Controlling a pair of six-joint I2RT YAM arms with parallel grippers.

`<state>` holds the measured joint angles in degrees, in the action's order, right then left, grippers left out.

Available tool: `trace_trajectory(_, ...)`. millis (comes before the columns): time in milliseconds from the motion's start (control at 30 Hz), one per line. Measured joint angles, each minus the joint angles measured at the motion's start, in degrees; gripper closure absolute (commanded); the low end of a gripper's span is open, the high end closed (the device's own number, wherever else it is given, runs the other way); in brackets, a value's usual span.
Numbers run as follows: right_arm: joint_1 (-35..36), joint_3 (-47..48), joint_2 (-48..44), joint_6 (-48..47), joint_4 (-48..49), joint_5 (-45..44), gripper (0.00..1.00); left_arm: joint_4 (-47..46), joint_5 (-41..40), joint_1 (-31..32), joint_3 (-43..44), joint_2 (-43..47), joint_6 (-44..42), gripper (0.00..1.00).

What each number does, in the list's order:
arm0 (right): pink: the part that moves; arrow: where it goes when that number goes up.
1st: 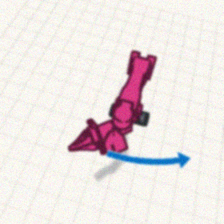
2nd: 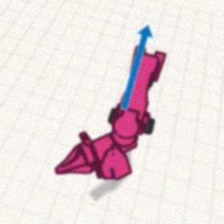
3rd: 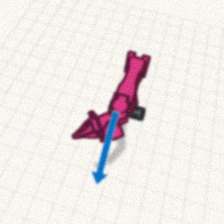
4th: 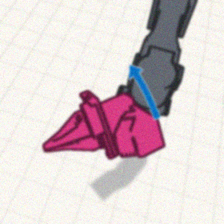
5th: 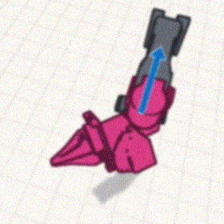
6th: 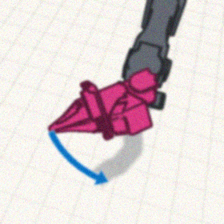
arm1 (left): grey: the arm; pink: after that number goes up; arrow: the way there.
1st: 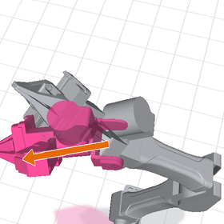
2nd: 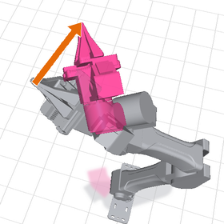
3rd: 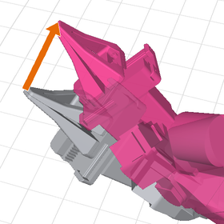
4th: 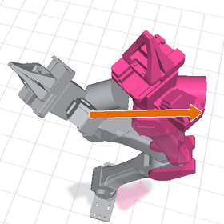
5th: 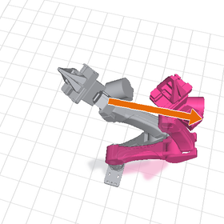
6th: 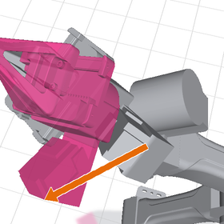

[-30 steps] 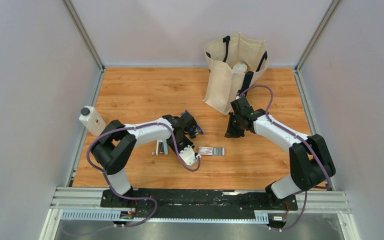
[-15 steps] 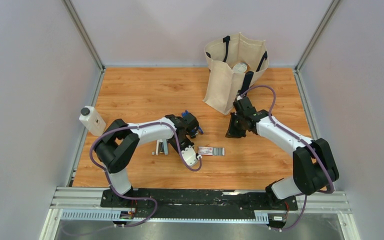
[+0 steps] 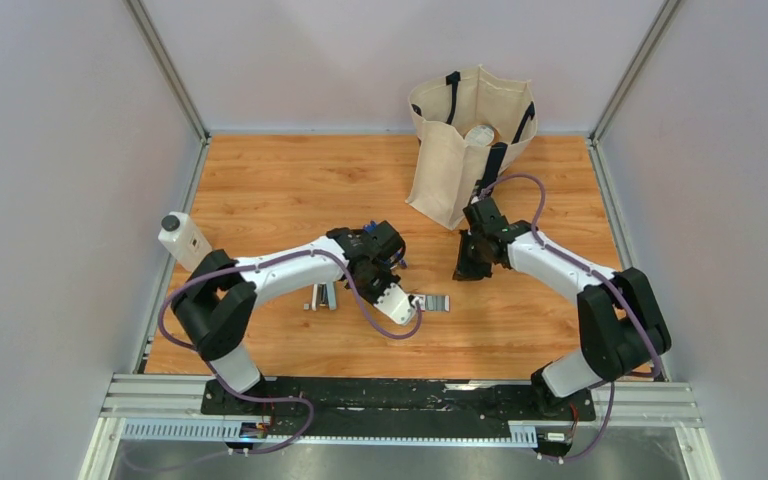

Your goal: Unload the staples from the stapler

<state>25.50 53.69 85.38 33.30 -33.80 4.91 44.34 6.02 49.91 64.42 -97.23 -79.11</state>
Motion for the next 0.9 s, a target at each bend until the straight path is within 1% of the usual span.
trace_trajectory(133,0.0,-0.5,3.0,-0.6,0.0,-1.0,0.89,1.8,3.0,0.0,3.6,5.3,6.5,0.71)
trace_trajectory(233,-0.1,-0.7,5.4,-0.8,0.2,-1.8,0.89,3.9,5.5,0.0,6.6,9.9,12.1,0.70)
trace_trajectory(367,-0.1,-2.5,6.4,-0.8,0.7,-2.4,0.89,7.1,9.7,0.0,10.3,14.5,19.1,0.69)
trace_trajectory(567,-0.1,-3.1,6.3,-0.5,1.7,-2.3,0.90,10.8,15.7,0.0,12.1,17.0,27.3,0.69)
trace_trajectory(733,-0.1,-3.6,5.8,-0.2,2.1,-2.5,0.89,12.1,19.3,0.0,12.1,17.1,31.5,0.68)
trace_trajectory(767,-0.1,-3.6,5.8,-0.2,2.1,-2.5,0.89,12.2,19.8,0.0,12.1,17.1,32.0,0.67)
trace_trajectory(833,0.0,-3.6,5.6,-0.2,1.9,-3.4,0.89,12.0,20.0,0.0,12.0,17.1,32.6,0.58)
trace_trajectory(900,0.0,-3.6,5.3,-0.2,1.4,-4.4,0.86,11.1,19.3,0.0,11.5,17.1,32.7,0.53)
